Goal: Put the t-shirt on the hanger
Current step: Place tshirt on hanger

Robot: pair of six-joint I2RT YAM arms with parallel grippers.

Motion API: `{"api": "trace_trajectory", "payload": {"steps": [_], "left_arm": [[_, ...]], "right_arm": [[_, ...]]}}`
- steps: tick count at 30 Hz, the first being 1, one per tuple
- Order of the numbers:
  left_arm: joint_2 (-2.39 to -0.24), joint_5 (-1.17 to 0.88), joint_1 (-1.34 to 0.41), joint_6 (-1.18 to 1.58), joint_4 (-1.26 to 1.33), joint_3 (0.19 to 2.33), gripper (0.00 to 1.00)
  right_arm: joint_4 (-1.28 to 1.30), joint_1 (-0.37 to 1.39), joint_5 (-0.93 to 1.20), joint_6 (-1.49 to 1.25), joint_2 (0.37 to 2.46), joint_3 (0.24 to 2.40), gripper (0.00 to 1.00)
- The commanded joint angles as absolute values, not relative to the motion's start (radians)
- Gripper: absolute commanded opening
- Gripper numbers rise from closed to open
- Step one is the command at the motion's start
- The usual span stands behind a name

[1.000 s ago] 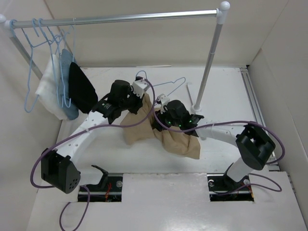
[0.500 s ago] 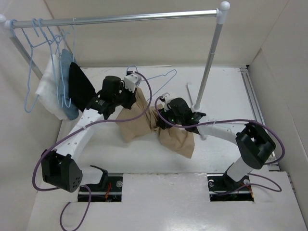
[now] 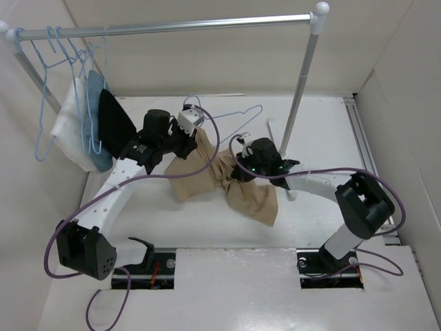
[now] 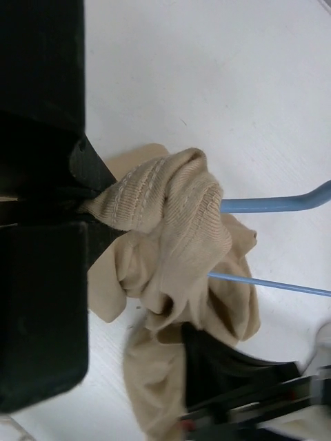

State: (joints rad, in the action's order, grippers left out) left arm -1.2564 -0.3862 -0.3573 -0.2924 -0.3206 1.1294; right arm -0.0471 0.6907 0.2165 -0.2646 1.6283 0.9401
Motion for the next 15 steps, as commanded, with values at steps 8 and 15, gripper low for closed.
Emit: {"api": "trace_trajectory", "payload": {"steps": [8,15], "left_arm": [[-1.025,-0.701,-0.296,-0.832,-0.589,1.085,0.00],[-0.997,-0.482,-0.396,-0.790,-0.483,1.013,0.00]], "right_arm": [[-0.111,0.442,0.117,-0.428,1.181,0.664,0.00],[0.003,0.414,-0.001,-0.456,0.952,0.653,0.00]]}}
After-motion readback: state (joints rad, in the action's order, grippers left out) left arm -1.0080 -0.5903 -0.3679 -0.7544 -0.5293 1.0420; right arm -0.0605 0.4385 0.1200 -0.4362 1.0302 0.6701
